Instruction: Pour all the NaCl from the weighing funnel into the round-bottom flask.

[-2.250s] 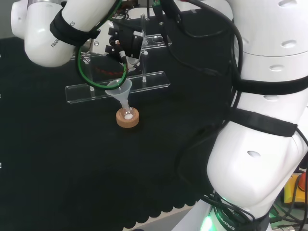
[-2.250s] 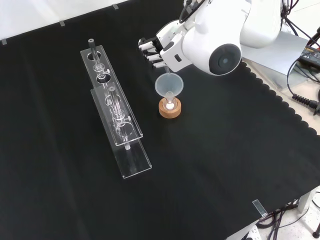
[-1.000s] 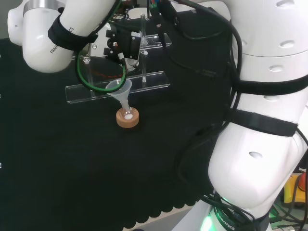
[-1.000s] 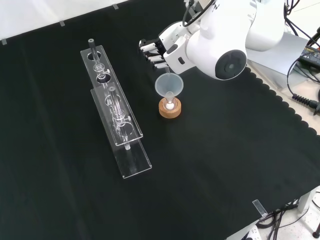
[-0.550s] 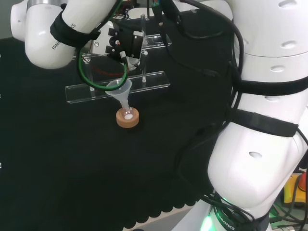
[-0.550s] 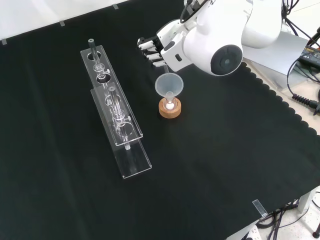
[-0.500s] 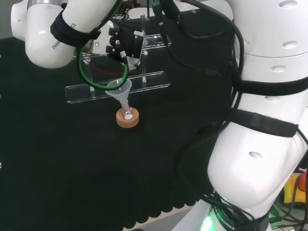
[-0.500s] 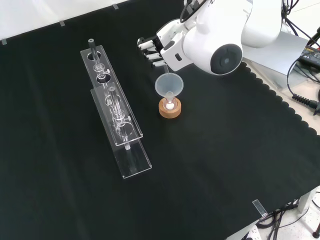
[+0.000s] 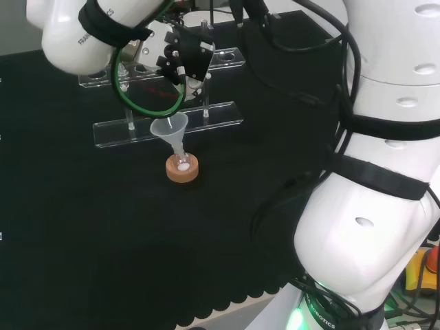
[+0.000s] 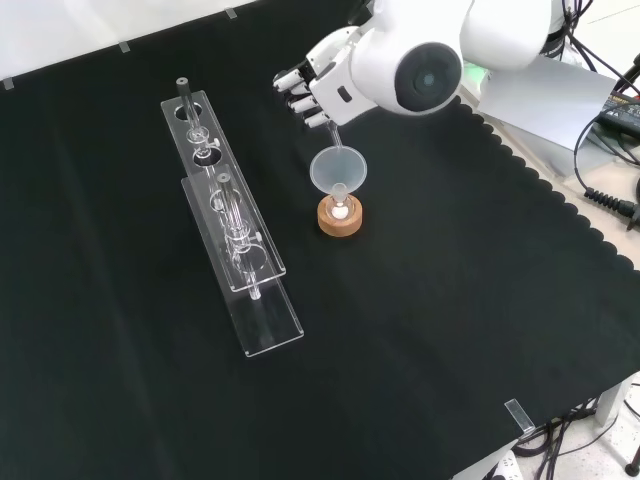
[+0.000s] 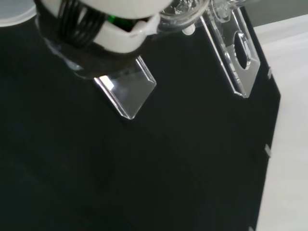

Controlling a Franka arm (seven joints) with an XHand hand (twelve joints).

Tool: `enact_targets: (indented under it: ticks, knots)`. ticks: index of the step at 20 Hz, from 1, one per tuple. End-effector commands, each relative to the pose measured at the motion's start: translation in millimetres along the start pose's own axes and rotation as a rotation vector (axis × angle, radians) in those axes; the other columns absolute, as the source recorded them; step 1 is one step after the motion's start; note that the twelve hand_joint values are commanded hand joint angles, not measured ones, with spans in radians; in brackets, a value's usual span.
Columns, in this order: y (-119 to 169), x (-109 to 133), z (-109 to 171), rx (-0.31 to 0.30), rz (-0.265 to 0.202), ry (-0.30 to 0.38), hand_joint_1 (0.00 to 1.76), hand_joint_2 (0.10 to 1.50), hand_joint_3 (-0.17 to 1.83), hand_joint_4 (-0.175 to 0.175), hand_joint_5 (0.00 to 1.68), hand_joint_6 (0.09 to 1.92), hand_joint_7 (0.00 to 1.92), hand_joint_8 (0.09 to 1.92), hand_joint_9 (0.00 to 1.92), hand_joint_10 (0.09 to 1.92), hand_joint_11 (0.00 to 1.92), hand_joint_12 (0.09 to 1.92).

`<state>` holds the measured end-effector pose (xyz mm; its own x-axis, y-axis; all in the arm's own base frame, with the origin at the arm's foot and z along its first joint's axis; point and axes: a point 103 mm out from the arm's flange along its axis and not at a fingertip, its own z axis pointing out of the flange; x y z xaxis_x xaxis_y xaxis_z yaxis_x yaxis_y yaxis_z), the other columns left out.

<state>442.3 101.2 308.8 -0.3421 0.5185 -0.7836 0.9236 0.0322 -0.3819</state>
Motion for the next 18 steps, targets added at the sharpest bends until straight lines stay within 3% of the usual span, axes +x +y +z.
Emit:
enact_targets:
  ticks: [1, 9, 18]
  knots:
    - [0.9, -12.4, 19.6, -0.006, 0.0, 0.104, 1.09, 0.7, 0.71, 0.175, 1.13, 0.95, 0.9, 0.67, 1.14, 0.4, 0.78, 1.05]
    - [7.7, -24.7, 43.8, -0.027, 0.008, 0.225, 1.08, 0.7, 0.71, 0.175, 1.13, 0.95, 0.9, 0.67, 1.14, 0.4, 0.78, 1.05]
    - [15.1, -32.8, 68.4, -0.002, 0.023, 0.309, 1.08, 0.7, 0.71, 0.175, 1.12, 0.96, 0.9, 0.68, 1.15, 0.41, 0.79, 1.05]
